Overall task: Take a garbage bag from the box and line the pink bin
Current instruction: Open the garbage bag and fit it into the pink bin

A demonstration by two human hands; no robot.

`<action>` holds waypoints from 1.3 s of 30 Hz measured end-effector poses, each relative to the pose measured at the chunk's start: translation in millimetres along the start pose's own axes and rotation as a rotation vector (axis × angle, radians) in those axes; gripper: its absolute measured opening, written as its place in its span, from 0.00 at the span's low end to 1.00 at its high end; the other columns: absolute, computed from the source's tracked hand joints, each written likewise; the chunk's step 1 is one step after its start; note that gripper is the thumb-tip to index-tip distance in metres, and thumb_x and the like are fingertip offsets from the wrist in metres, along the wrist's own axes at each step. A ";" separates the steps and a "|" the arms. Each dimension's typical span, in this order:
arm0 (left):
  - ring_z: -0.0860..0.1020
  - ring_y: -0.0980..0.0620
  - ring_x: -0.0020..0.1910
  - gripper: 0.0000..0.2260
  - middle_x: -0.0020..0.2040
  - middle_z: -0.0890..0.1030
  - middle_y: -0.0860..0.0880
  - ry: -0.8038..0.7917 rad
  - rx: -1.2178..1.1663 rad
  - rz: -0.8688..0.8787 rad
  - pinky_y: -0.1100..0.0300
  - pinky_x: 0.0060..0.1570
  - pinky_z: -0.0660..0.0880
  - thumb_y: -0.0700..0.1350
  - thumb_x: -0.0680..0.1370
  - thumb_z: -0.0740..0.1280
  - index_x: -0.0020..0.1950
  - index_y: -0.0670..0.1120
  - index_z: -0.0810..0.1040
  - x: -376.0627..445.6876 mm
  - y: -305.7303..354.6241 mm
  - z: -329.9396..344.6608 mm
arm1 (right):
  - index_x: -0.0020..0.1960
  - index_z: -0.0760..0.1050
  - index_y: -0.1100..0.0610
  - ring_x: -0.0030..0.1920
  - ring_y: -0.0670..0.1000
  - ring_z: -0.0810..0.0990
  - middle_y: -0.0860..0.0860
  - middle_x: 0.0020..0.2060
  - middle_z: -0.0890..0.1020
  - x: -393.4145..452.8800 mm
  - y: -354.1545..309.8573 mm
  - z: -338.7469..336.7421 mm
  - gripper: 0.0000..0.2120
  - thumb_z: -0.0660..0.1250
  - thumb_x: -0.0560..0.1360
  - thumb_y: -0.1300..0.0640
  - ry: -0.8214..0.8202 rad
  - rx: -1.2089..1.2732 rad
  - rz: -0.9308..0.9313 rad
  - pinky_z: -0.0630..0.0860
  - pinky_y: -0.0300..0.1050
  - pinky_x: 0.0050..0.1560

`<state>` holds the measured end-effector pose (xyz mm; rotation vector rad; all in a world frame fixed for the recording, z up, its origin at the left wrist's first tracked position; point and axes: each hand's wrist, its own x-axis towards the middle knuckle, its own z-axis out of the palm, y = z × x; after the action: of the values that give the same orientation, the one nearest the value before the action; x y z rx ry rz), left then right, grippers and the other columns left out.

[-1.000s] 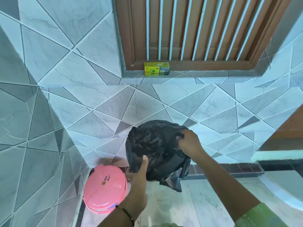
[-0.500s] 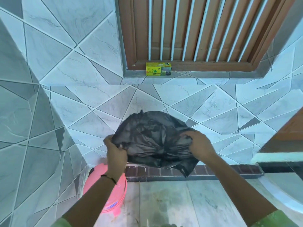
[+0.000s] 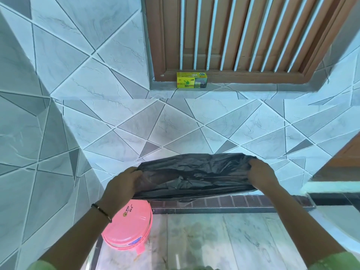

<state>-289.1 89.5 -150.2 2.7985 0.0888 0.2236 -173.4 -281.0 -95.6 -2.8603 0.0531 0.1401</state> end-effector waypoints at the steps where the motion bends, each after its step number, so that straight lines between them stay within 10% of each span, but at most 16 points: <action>1: 0.80 0.46 0.48 0.10 0.52 0.79 0.52 -0.022 -0.019 0.011 0.54 0.44 0.77 0.46 0.73 0.63 0.53 0.53 0.76 -0.8 -0.4 0.1 | 0.47 0.73 0.60 0.44 0.59 0.74 0.60 0.50 0.79 -0.2 1.0 0.4 0.09 0.56 0.72 0.69 0.014 -0.020 -0.011 0.68 0.44 0.43; 9: 0.79 0.41 0.50 0.29 0.54 0.75 0.44 -0.168 0.269 -0.182 0.52 0.41 0.72 0.43 0.77 0.58 0.75 0.54 0.50 8.4 -3.8 6.4 | 0.58 0.74 0.58 0.53 0.60 0.78 0.58 0.53 0.79 1.5 1.8 4.0 0.15 0.58 0.73 0.64 -0.046 -0.183 -0.156 0.72 0.45 0.47; 16: 0.78 0.47 0.56 0.20 0.55 0.80 0.49 -0.274 0.205 -0.136 0.57 0.52 0.73 0.41 0.76 0.59 0.65 0.59 0.72 20.2 -32.3 1.2 | 0.62 0.73 0.52 0.58 0.57 0.77 0.55 0.56 0.75 -6.2 5.0 11.2 0.18 0.56 0.76 0.63 -0.183 -0.446 -0.223 0.74 0.47 0.55; 21: 0.72 0.62 0.36 0.20 0.37 0.74 0.61 -0.157 -0.084 0.134 0.63 0.36 0.68 0.34 0.67 0.64 0.33 0.62 0.69 14.2 -27.3 -7.9 | 0.58 0.75 0.57 0.57 0.55 0.79 0.54 0.56 0.80 4.6 15.4 5.6 0.14 0.57 0.76 0.62 -0.114 -0.456 -0.128 0.75 0.46 0.54; 25: 0.74 0.61 0.39 0.18 0.39 0.74 0.63 -0.214 -0.031 0.148 0.64 0.39 0.68 0.36 0.67 0.65 0.31 0.61 0.70 12.5 -27.4 -3.3 | 0.60 0.72 0.59 0.57 0.58 0.79 0.56 0.56 0.80 9.7 15.6 4.7 0.15 0.57 0.75 0.64 -0.114 -0.413 -0.090 0.76 0.48 0.56; 29: 0.78 0.50 0.57 0.12 0.56 0.80 0.53 -0.302 0.279 -0.024 0.58 0.53 0.74 0.46 0.76 0.61 0.57 0.56 0.77 12.7 -35.6 13.2 | 0.59 0.71 0.61 0.56 0.59 0.79 0.58 0.55 0.80 12.2 3.2 13.3 0.14 0.56 0.75 0.64 -0.071 -0.323 -0.116 0.76 0.51 0.55; 32: 0.79 0.47 0.55 0.11 0.55 0.82 0.47 -0.327 0.261 -0.128 0.57 0.52 0.74 0.46 0.77 0.59 0.57 0.49 0.77 14.0 -43.3 16.9 | 0.58 0.74 0.55 0.54 0.60 0.79 0.58 0.53 0.81 9.4 -6.5 19.8 0.14 0.55 0.77 0.59 -0.059 -0.201 -0.162 0.75 0.49 0.52; 39: 0.78 0.41 0.42 0.06 0.41 0.81 0.40 0.061 -0.136 -0.223 0.59 0.39 0.66 0.39 0.72 0.67 0.47 0.39 0.79 17.1 -40.3 -8.3 | 0.55 0.81 0.49 0.46 0.49 0.77 0.46 0.46 0.82 -0.6 -6.1 10.8 0.13 0.62 0.77 0.61 -0.034 0.188 -0.441 0.67 0.40 0.45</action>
<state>-275.1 131.6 -153.3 2.6197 0.3828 0.2506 -174.7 -272.2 -104.2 -2.6061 -0.5369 0.0865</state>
